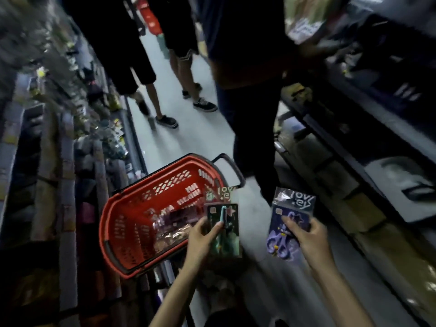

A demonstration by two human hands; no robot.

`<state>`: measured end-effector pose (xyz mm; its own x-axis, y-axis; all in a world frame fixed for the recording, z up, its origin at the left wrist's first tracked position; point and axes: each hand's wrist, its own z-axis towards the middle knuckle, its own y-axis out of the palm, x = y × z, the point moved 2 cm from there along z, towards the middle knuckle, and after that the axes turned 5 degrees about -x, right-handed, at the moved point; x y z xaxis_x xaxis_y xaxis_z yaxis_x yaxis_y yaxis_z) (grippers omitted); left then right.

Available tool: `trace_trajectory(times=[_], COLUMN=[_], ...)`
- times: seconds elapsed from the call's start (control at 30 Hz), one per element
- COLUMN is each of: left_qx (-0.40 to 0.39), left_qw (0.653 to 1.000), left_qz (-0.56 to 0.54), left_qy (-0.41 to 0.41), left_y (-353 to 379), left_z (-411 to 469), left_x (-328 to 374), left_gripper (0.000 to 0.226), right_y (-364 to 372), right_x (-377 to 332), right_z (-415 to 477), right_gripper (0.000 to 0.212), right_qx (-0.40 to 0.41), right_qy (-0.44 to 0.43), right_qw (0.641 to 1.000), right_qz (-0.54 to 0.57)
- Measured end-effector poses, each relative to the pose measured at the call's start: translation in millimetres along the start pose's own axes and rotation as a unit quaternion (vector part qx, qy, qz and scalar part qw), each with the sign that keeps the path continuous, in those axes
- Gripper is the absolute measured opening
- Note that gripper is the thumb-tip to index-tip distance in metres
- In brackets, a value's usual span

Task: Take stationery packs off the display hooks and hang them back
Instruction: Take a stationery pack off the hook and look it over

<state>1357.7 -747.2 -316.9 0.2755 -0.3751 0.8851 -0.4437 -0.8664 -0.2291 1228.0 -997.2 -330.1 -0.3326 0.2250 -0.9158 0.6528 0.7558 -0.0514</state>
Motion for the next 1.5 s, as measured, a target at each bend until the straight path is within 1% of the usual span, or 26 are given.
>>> trace_trajectory(times=[0.03,0.07,0.17,0.2,0.27,0.33,0.5,0.6,0.67,0.77,0.83,0.9,0.97,1.03,1.07,1.1,1.13,1.17,1.2,1.3,1.4,1.47,1.5], left_qx=[-0.019,-0.039,-0.095,-0.116,-0.165,-0.220,-0.349,-0.418,-0.458,-0.510,-0.542,-0.580,-0.605,-0.630,-0.639,-0.646,-0.654,-0.661,-0.667,-0.698,-0.700,-0.703,-0.706], left_qw=[1.000,0.999,0.995,0.992,0.985,0.973,0.933,0.903,0.881,0.850,0.829,0.799,0.777,0.750,0.739,0.730,0.721,0.715,0.709,0.680,0.670,0.660,0.656], left_qz=[0.002,0.008,0.014,0.017,0.014,-0.012,-0.038,-0.022,-0.005,-0.003,-0.004,-0.009,0.003,0.012,0.012,0.004,-0.005,-0.009,-0.014,-0.017,-0.016,-0.018,-0.022], left_qy=[0.007,0.013,0.034,0.043,0.050,0.065,0.081,0.097,0.117,0.133,0.140,0.159,0.174,0.201,0.214,0.224,0.228,0.229,0.230,0.224,0.248,0.265,0.267], left_y=[17.1,35.9,89.7,107.0,142.3,175.4,240.0,272.8,292.9,320.3,335.2,352.5,368.4,381.1,387.4,395.7,402.5,408.5,414.9,433.3,457.0,473.9,482.3], left_z=[-6.2,-11.9,-29.6,-35.8,-51.0,-66.1,-110.4,-128.8,-144.2,-170.1,-187.8,-207.2,-232.4,-260.2,-272.6,-283.4,-294.0,-305.6,-317.7,-354.9,-388.9,-414.1,-427.5], left_x=[7.0,13.8,35.9,44.0,64.6,82.4,125.0,142.6,154.3,171.1,182.3,189.6,198.5,209.0,213.3,216.1,218.9,222.7,227.0,238.2,250.0,257.6,261.0], left_gripper=[0.011,0.018,0.026,0.025,0.015,0.005,0.014,0.016,0.020,0.023,0.016,0.030,0.028,0.037,0.033,0.022,0.009,0.007,0.011,0.011,0.009,0.007,0.008], right_y=[-22.2,-44.4,-104.3,-122.0,-153.0,-180.0,-234.5,-254.5,-266.3,-284.1,-293.7,-303.1,-313.2,-326.3,-333.8,-341.2,-349.2,-356.3,-362.9,-386.0,-414.6,-431.4,-438.8], right_x=[-2.4,-4.1,-3.4,-4.4,-11.6,-22.6,-41.4,-57.5,-68.1,-79.8,-86.9,-93.5,-98.2,-99.4,-100.1,-102.2,-104.3,-107.1,-110.7,-115.9,-118.5,-123.9,-127.5], right_z=[-12.1,-24.4,-57.1,-67.6,-90.0,-112.3,-168.7,-213.9,-243.5,-283.3,-308.2,-334.4,-362.2,-388.8,-401.0,-412.9,-423.9,-434.3,-443.5,-469.3,-495.4,-514.2,-523.7], right_gripper=[0.012,0.011,0.015,0.015,0.014,0.011,0.007,0.003,0.008,0.024,0.033,0.040,0.048,0.052,0.051,0.048,0.046,0.044,0.043,0.045,0.055,0.066,0.068], right_qx=[0.020,0.038,0.090,0.107,0.147,0.190,0.288,0.330,0.367,0.427,0.462,0.505,0.547,0.592,0.605,0.616,0.625,0.632,0.637,0.649,0.663,0.671,0.674], right_qy=[-0.009,-0.017,-0.024,-0.026,-0.034,-0.058,-0.096,-0.125,-0.144,-0.164,-0.179,-0.189,-0.194,-0.192,-0.192,-0.192,-0.195,-0.200,-0.208,-0.215,-0.213,-0.236,-0.246], right_qw=[1.000,0.999,0.995,0.993,0.987,0.978,0.951,0.935,0.919,0.889,0.868,0.842,0.814,0.782,0.772,0.764,0.756,0.748,0.742,0.729,0.718,0.702,0.696], right_qz=[0.015,0.023,0.033,0.039,0.053,0.062,0.064,0.045,0.024,-0.013,-0.020,-0.014,-0.014,-0.031,-0.034,-0.031,-0.023,-0.013,0.002,0.035,0.020,-0.014,-0.039])
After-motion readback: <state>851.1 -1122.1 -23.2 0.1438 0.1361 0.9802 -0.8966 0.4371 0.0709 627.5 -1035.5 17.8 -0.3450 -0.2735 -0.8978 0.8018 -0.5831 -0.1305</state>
